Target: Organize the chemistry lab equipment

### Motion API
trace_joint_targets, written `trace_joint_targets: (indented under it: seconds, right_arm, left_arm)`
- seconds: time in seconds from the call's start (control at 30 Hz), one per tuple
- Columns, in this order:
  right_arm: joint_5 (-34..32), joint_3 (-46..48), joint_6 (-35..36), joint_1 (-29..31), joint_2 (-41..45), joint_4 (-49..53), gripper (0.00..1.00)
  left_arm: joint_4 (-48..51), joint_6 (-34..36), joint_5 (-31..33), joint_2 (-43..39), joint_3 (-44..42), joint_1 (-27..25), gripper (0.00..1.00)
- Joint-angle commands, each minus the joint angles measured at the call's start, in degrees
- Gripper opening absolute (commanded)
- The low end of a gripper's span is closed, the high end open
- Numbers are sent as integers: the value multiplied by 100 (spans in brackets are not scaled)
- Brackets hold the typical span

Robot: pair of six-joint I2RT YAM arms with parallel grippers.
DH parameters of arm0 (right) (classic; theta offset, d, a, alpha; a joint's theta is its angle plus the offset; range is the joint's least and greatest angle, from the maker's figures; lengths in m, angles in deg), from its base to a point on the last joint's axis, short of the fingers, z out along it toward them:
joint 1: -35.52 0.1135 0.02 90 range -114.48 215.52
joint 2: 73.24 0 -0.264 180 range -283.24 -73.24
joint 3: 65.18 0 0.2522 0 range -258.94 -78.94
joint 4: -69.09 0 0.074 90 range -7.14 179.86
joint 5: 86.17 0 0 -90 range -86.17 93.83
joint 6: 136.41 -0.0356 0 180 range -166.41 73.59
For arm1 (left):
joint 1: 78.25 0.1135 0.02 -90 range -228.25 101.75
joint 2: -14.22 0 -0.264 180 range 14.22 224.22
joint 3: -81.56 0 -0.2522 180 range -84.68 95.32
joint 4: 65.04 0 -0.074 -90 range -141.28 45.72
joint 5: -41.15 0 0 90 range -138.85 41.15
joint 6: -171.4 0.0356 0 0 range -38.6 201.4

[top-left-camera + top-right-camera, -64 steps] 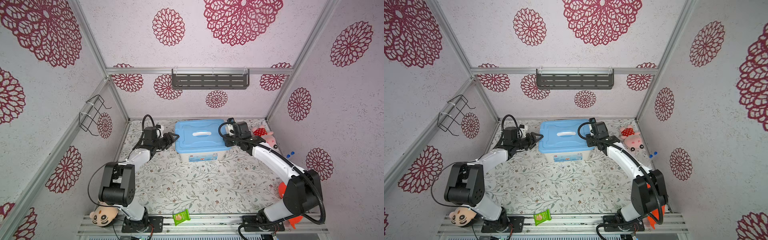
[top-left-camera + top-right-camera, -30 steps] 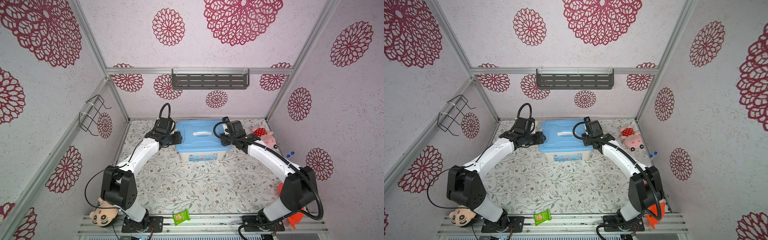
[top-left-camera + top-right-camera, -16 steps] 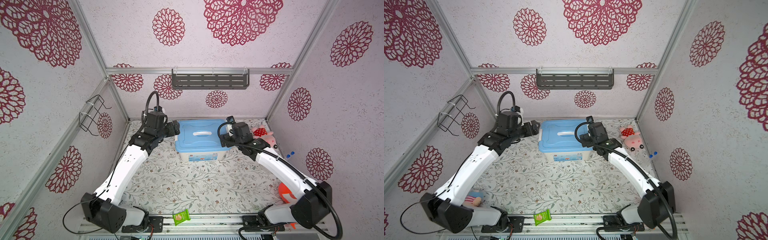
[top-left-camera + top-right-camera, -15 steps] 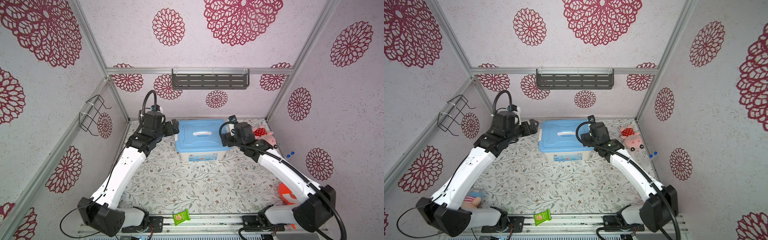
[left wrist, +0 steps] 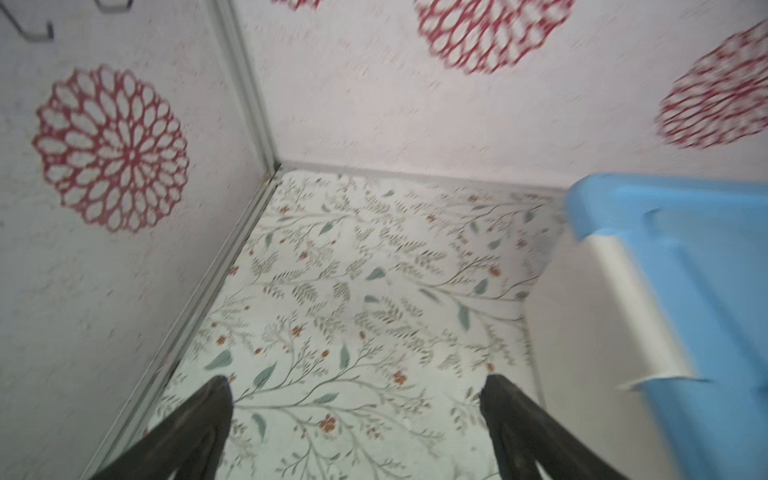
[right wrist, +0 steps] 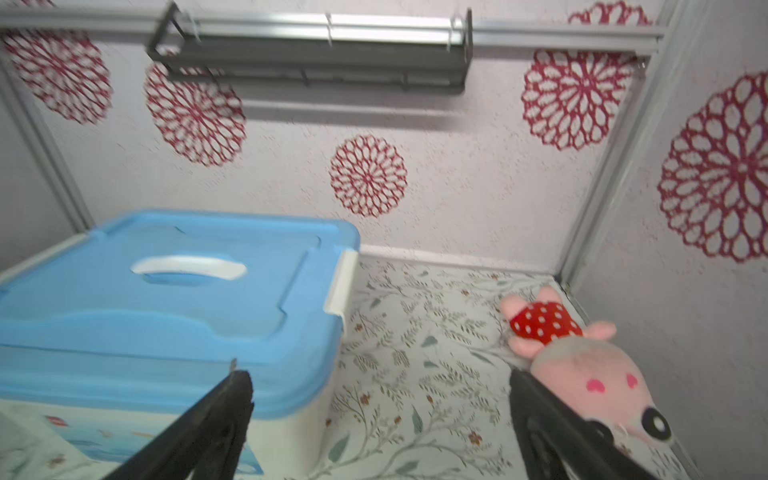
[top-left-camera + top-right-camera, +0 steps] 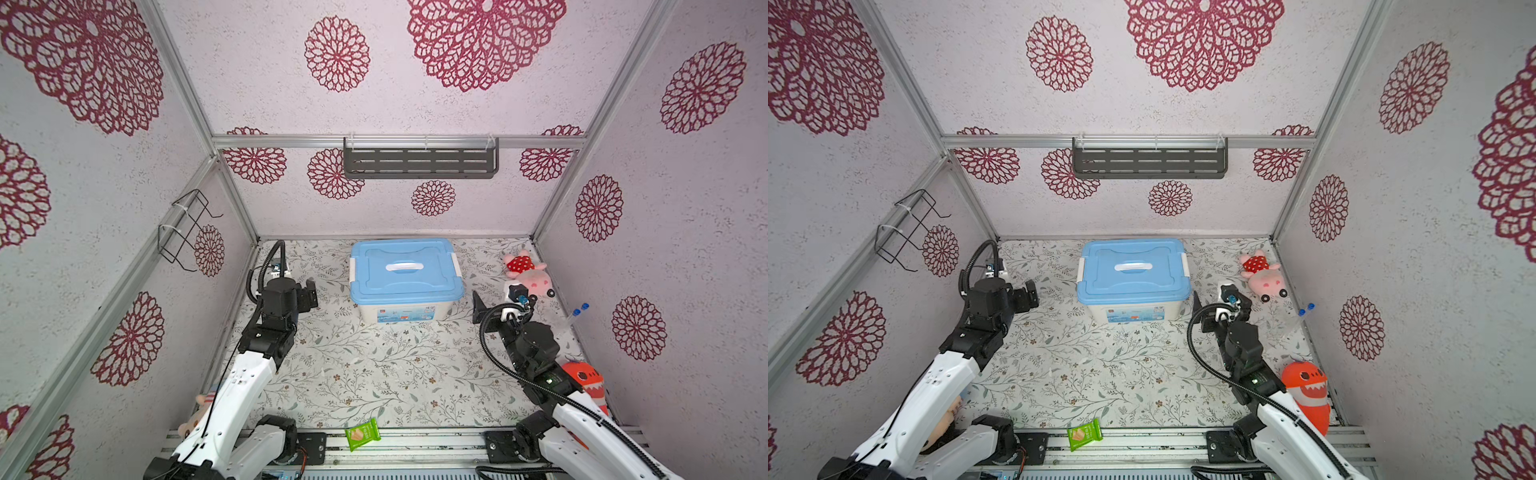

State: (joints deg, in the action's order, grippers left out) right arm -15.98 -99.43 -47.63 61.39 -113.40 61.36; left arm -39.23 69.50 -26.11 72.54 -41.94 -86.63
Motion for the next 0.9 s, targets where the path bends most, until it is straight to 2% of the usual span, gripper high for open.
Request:
trace_joint_targets:
  seconds: [0.0, 0.07, 0.13, 0.2, 0.23, 0.3, 0.4, 0.47, 0.57, 0.6, 0.67, 0.73, 0.77, 0.8, 0.87]
  right_arm:
    - [-50, 591, -361, -663, 44, -994, 99]
    - [223, 689, -457, -1122, -41, -674, 99]
    - [166, 825, -340, -1272, -256, -736, 99]
    - [100, 1152, 1, -1426, -514, -1443, 99]
    - [125, 1376, 131, -1567, -659, -2000, 99]
    - [397, 1591, 177, -1867, -1129, -2738, 99]
    - [683, 1616, 173, -2042, -1891, -3365, 99]
    - [865, 1654, 175, -2083, -2495, -4160, 99]
    - [997, 1541, 294, -2134, -3462, -5221, 99]
    - [1020, 1472, 375, -2145, -3725, -5426, 99]
    - [885, 1304, 289, -2203, -4280, -5645, 99]
    - [1125, 1282, 265, -2308, -4936, -6277, 99]
    - [1104, 1243, 259, -2314, -4901, -6171, 99]
    - [1102, 1096, 217, -2344, -4691, -5501, 99]
    - [958, 921, 111, -2376, -4834, -5440, 99]
  left_arm:
    - [-812, 176, 310, 3, -419, 341, 97]
    - [-1579, 644, 294, -22, -872, 347, 97]
    - [-2317, 701, 492, 23, -1279, 372, 97]
    - [-3229, 1330, 177, 254, -1660, 396, 97]
    - [-3683, 1413, 370, 488, -1782, 405, 97]
    - [-4309, 1445, 368, 915, -1854, 509, 97]
    - [-4755, 1300, -329, 1334, -1945, 688, 97]
    - [-5224, 1112, -840, 1674, -2106, 859, 97]
    - [-5606, 1063, -971, 2055, -2070, 992, 97]
    - [-5877, 924, -1252, 2185, -2104, 1139, 97]
    - [-6236, 786, -1213, 2596, -2105, 1282, 97]
    - [-7159, 671, -1447, 3141, -2227, 1463, 97]
    - [-7129, 620, -1459, 3149, -2220, 1507, 97]
    - [-6556, 576, -1576, 2969, -2119, 1558, 97]
    - [-6284, 647, -2112, 2990, -1956, 1671, 97]
